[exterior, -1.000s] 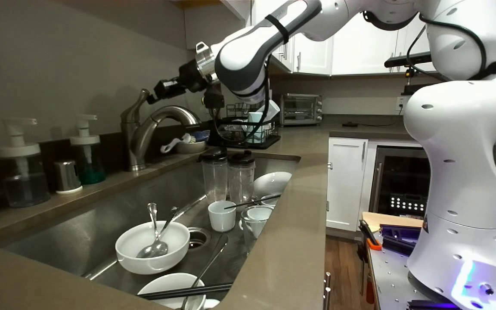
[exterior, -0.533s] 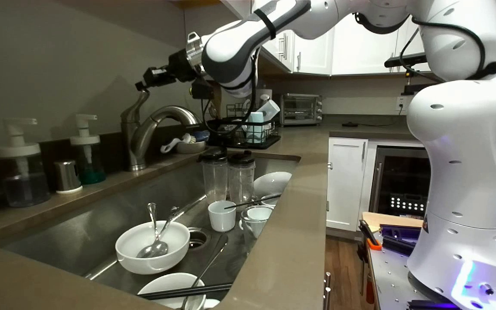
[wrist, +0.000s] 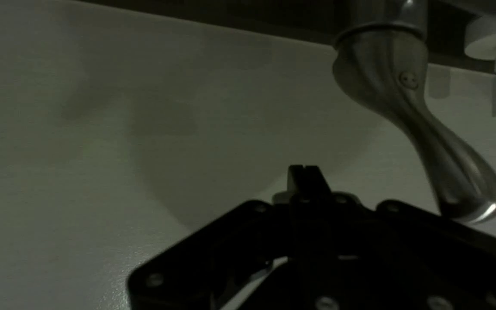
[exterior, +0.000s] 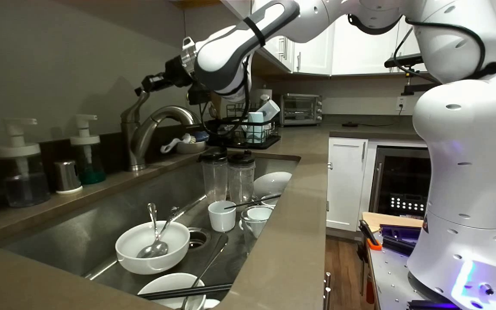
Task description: Open the faucet
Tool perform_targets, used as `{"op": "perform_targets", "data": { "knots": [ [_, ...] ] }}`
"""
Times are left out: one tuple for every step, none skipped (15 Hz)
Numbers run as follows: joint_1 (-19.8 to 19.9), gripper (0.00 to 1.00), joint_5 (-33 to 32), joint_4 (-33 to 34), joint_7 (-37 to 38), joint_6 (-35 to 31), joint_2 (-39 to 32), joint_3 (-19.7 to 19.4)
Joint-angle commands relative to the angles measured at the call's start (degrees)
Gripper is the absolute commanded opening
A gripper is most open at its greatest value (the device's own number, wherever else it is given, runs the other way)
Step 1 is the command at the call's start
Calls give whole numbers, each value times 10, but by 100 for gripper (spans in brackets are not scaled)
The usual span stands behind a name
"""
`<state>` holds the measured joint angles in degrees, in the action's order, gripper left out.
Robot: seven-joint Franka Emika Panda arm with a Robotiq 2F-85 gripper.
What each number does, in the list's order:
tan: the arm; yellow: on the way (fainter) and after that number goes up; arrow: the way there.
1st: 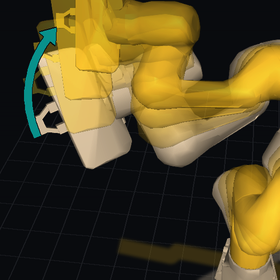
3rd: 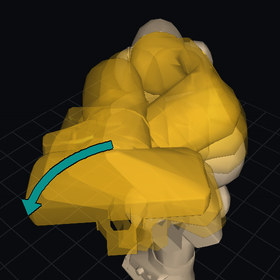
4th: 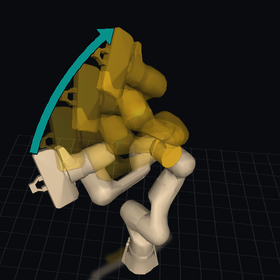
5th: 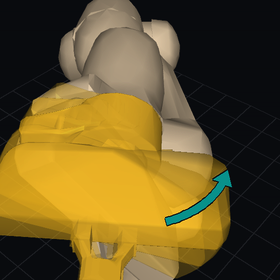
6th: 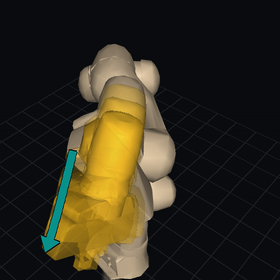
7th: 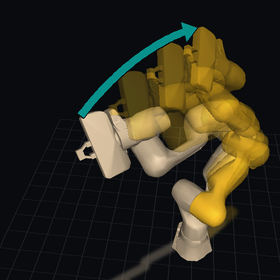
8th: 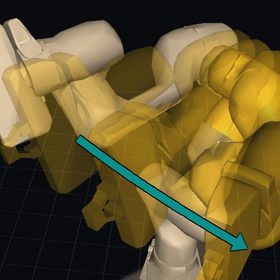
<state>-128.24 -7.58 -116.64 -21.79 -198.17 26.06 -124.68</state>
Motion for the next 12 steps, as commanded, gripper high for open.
{"op": "perform_targets", "data": {
  "knots": [
    [-35,3,34,-9,-14,0,-33,-37],
    [-38,4,36,-10,-12,0,-38,-41],
    [-40,4,39,-11,-9,0,-43,-44],
    [-45,4,43,-11,-8,0,-48,-49],
    [-46,4,45,-14,-6,0,-52,-51],
    [-48,3,47,-16,-5,0,-55,-53],
    [-48,4,50,-19,-3,0,-60,-53],
    [-51,4,54,-20,-2,0,-63,-56],
    [-54,4,58,-21,-3,0,-67,-61],
    [-58,3,64,-24,-2,0,-72,-67],
    [-63,4,71,-26,-3,0,-78,-77],
    [-66,3,75,-28,-2,0,-82,-83]
  ]
}}
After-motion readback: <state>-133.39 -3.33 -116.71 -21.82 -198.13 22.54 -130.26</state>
